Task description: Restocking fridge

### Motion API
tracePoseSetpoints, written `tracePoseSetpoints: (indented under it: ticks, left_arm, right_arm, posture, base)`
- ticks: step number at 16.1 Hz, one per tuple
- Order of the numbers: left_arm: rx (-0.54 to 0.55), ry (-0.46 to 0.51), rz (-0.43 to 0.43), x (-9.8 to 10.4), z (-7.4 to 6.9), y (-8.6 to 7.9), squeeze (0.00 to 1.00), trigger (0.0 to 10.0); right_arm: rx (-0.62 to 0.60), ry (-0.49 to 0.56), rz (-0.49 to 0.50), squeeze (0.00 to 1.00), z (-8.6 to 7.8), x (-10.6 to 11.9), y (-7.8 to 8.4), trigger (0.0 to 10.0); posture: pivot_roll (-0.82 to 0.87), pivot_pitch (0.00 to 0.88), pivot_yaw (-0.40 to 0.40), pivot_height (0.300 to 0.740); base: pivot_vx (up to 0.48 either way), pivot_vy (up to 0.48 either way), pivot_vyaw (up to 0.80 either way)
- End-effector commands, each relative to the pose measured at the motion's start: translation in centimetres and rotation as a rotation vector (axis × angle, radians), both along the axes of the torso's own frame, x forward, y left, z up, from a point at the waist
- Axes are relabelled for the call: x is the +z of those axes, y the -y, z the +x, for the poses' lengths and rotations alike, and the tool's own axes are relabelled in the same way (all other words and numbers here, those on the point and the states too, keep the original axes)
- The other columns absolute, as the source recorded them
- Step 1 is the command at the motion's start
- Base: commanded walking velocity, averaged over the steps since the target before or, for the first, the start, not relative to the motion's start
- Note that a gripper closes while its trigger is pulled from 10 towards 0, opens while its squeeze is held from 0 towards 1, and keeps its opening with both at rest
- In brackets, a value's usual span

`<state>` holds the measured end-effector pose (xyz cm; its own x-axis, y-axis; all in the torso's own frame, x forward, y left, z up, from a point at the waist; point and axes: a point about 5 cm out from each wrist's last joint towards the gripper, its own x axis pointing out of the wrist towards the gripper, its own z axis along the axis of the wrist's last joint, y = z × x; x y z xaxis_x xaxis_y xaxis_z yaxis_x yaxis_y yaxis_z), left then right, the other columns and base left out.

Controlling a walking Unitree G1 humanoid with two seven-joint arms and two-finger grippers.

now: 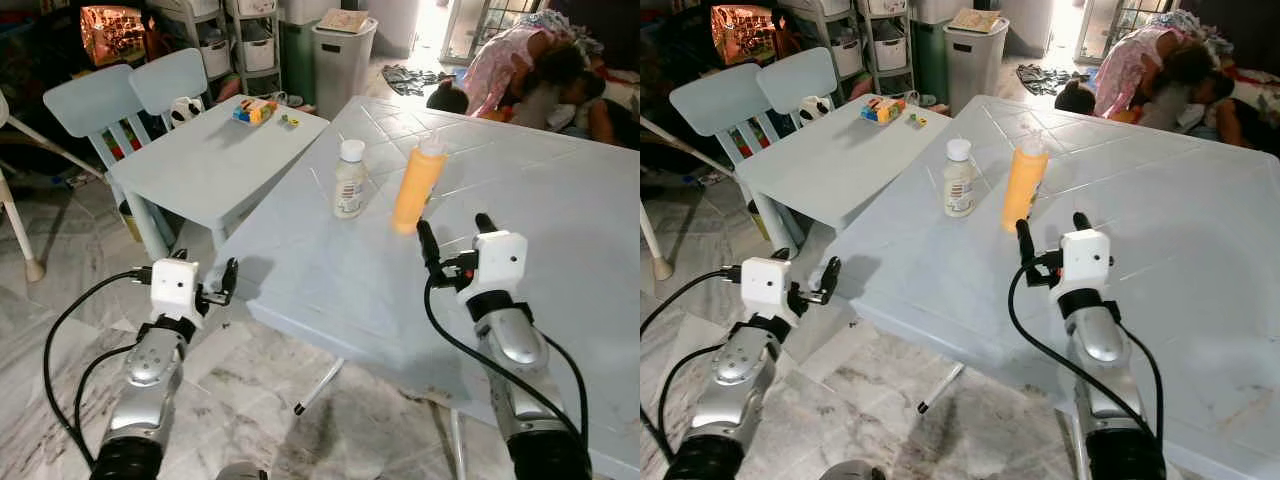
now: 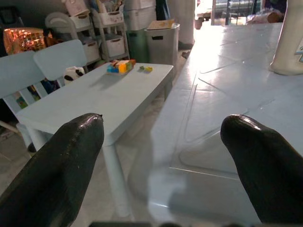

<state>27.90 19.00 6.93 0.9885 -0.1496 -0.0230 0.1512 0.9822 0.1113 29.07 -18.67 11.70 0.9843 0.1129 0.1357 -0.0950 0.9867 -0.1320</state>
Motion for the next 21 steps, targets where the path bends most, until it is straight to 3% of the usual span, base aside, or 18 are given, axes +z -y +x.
tracePoseSetpoints:
  ticks: [1,6,21]
  left_arm:
    - [-0.011,0.0,0.016,0.2,0.0,-0.1,0.0,10.0]
    - [-0.017,-0.033,0.094,0.3,-1.6,-2.0,0.0,10.0]
    - [-0.006,-0.071,0.146,1.1,-3.1,-3.5,0.0,10.0]
  right_arm:
    - [-0.002,0.033,-0.01,0.0,0.4,0.9,0.2,10.0]
    - [0.043,0.069,-0.057,0.0,2.7,3.0,0.6,10.0]
    - [0.223,0.076,-0.181,0.0,6.6,5.7,-0.2,10.0]
  posture:
    - [0.0,0.0,0.019,0.74]
    - [0.06,0.09,0.025,0.74]
    - [0.12,0.14,0.054,0.74]
  base:
    - [0.0,0.0,0.0]
    - [0.0,0.0,0.0]
    - [0.0,0.0,0.0]
